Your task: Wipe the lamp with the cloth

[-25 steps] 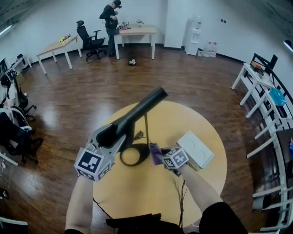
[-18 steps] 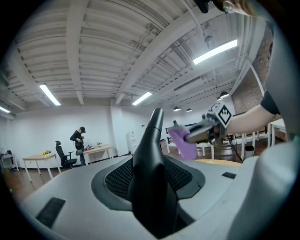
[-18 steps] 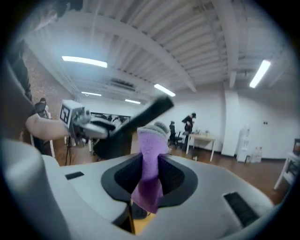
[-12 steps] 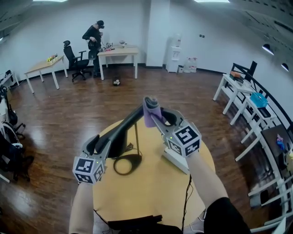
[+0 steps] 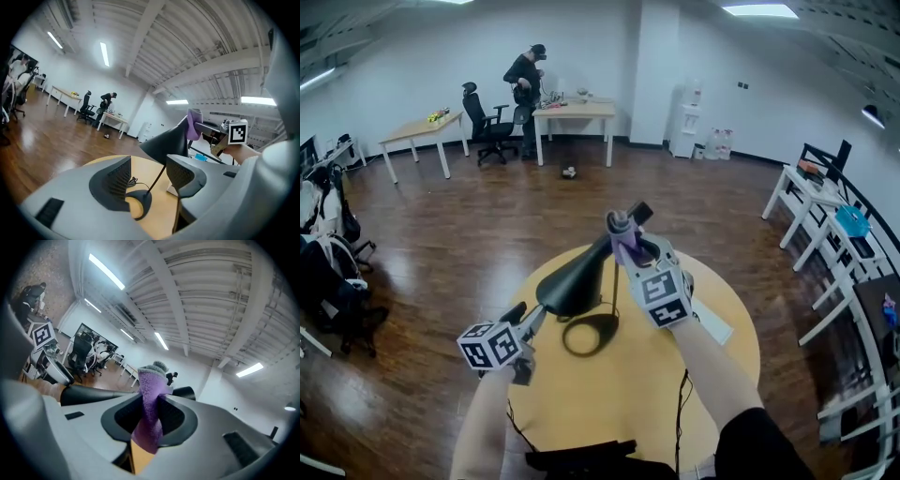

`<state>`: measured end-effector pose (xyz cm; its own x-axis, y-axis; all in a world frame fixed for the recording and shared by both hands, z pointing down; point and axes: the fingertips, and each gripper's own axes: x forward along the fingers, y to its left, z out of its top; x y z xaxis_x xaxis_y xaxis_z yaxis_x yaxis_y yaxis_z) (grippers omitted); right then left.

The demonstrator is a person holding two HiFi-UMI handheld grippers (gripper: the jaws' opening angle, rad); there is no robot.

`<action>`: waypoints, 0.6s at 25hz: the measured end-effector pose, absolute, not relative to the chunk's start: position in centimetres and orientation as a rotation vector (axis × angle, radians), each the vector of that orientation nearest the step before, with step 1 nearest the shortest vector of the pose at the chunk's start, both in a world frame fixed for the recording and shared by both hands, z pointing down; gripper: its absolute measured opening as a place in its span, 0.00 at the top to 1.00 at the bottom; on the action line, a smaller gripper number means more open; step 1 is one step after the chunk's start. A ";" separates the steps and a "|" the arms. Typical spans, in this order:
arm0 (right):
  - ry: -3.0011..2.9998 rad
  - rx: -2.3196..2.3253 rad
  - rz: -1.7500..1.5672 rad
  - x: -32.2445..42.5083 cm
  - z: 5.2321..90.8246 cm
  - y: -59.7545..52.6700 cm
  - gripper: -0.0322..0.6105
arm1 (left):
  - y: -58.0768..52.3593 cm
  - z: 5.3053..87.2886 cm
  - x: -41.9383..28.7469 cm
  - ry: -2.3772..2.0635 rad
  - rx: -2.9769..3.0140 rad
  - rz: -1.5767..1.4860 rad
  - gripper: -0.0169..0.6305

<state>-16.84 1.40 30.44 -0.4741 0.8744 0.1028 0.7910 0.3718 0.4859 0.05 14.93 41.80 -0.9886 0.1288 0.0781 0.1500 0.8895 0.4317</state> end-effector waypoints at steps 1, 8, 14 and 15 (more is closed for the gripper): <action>2.452 1.531 0.721 -16.5 30.8 1.7 0.81 | 14.8 41.7 0.0 -3.011 -0.212 -0.702 0.62; 2.386 1.631 0.819 -13.1 33.5 2.4 0.81 | 12.4 41.7 -1.4 -2.955 0.044 -0.955 0.62; 2.280 1.736 1.041 -10.8 37.2 2.3 0.81 | 12.2 41.5 -1.8 -2.983 0.020 -0.965 0.62; 2.279 1.743 1.042 -10.7 37.4 2.2 0.81 | 12.2 41.3 -1.7 -2.988 0.019 -0.969 0.62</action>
<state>-10.66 2.20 37.44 -0.3452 0.8814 0.3226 0.8205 0.1165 0.5596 -1.75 12.19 41.28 -0.9999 -0.0115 -0.0030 -0.0110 0.8094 0.5871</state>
